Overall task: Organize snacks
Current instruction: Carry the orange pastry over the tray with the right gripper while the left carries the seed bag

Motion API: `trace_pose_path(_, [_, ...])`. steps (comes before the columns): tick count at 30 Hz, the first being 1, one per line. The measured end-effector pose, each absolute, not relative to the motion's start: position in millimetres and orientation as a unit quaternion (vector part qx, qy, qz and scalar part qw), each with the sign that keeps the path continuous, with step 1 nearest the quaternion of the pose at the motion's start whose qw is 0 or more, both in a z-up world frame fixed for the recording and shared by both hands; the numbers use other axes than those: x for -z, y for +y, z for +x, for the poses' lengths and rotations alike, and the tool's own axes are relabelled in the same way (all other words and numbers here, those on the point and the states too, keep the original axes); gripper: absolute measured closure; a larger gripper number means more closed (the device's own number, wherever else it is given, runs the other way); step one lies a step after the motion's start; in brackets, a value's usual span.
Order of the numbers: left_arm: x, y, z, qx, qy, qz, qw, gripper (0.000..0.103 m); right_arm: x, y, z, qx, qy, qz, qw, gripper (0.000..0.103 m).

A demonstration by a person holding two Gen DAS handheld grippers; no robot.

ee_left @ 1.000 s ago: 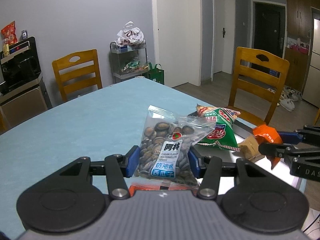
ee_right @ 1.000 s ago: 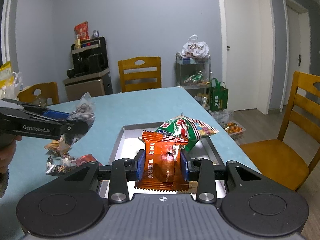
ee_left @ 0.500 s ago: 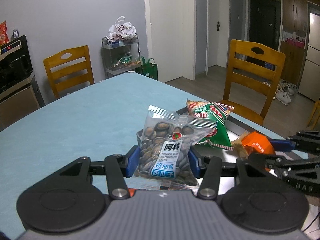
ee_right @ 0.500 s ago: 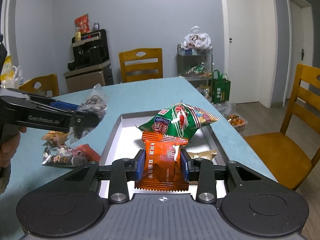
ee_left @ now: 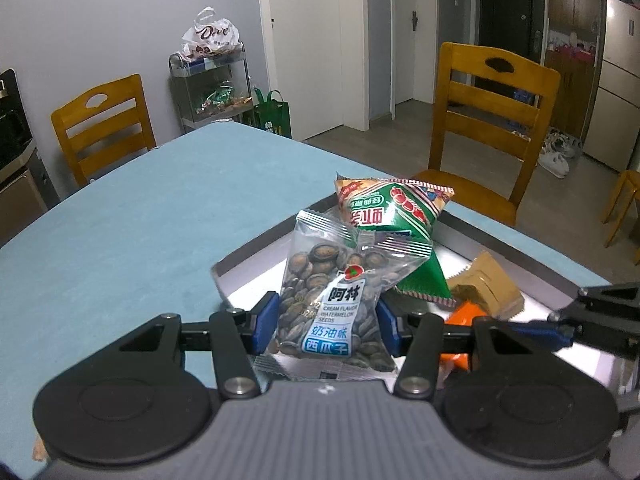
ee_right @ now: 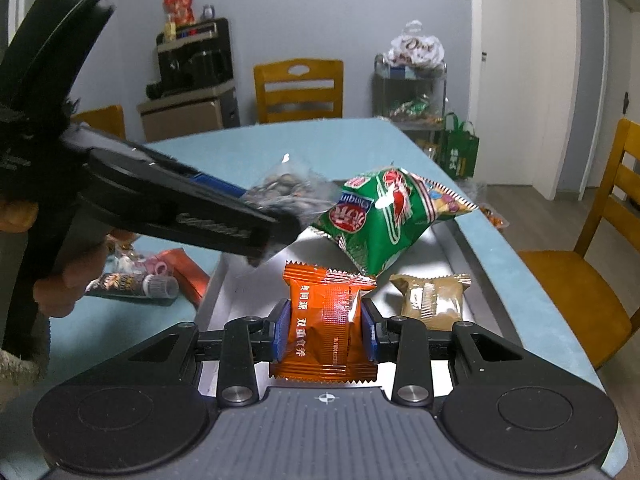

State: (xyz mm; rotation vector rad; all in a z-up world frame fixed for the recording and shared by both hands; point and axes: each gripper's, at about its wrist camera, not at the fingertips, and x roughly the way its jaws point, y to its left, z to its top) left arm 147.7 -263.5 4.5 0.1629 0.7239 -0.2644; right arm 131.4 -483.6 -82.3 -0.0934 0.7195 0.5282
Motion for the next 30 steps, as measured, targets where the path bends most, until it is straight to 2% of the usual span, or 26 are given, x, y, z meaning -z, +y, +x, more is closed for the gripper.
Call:
trace_pose_path(8, [3,-269,171,0.104,0.347,0.082,0.929,0.053,82,-470,145,-0.248,0.356,-0.052,0.899,0.066])
trace_pose_path(25, [18,-284,163,0.094,0.328,0.113,0.933,0.053,91,-457,150,-0.236,0.372,-0.071,0.895,0.065])
trace_pose_path(30, [16,-280,162,0.092,0.330,0.097,0.935,0.050,90,-454,153,-0.233,0.373,-0.071,0.895,0.065])
